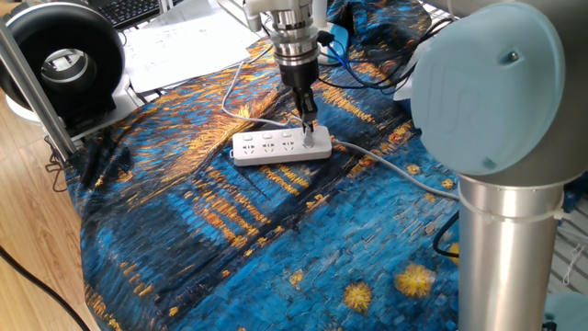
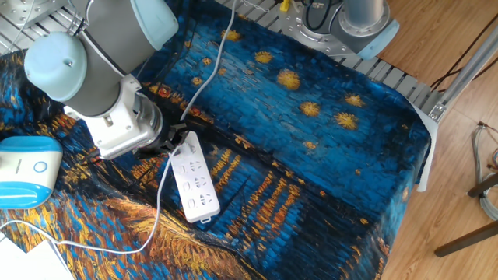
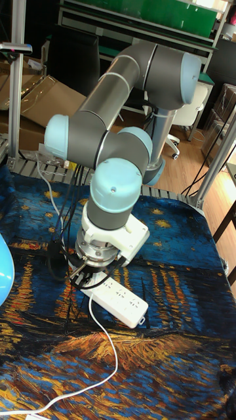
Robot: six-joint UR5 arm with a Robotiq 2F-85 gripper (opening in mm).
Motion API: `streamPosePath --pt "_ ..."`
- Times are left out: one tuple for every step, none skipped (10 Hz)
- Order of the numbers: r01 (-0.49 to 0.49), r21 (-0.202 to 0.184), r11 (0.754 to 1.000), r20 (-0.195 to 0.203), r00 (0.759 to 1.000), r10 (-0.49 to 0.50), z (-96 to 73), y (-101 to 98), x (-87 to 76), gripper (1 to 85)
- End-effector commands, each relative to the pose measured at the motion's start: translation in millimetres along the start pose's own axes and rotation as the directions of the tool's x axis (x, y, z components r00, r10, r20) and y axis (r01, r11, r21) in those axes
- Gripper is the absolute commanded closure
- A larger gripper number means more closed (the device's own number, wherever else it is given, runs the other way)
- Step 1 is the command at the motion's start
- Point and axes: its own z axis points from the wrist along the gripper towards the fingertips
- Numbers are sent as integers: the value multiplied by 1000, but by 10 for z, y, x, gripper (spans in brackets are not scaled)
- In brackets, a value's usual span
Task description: Plug in the power cord of the desk lamp, turn on the socket, and light up the desk lamp
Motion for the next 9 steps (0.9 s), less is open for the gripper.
streamPosePath --pt "-42 23 999 0 999 42 115 -61 -153 843" --pt "-41 18 999 -16 999 42 66 -75 -135 843" --pt "-39 3 999 -47 998 39 -55 -89 -82 843" --pt "-35 -5 999 -68 997 34 -182 -106 -34 843" --pt "-35 -17 999 -47 998 34 -189 -46 -53 843" --pt "-37 -25 999 -43 998 36 -208 0 -30 843" --pt "-36 -15 999 -56 998 35 -273 3 21 843" --pt "-37 -8 999 -65 997 36 -345 18 58 843" --pt "-37 4 999 -72 997 37 -409 14 82 843"
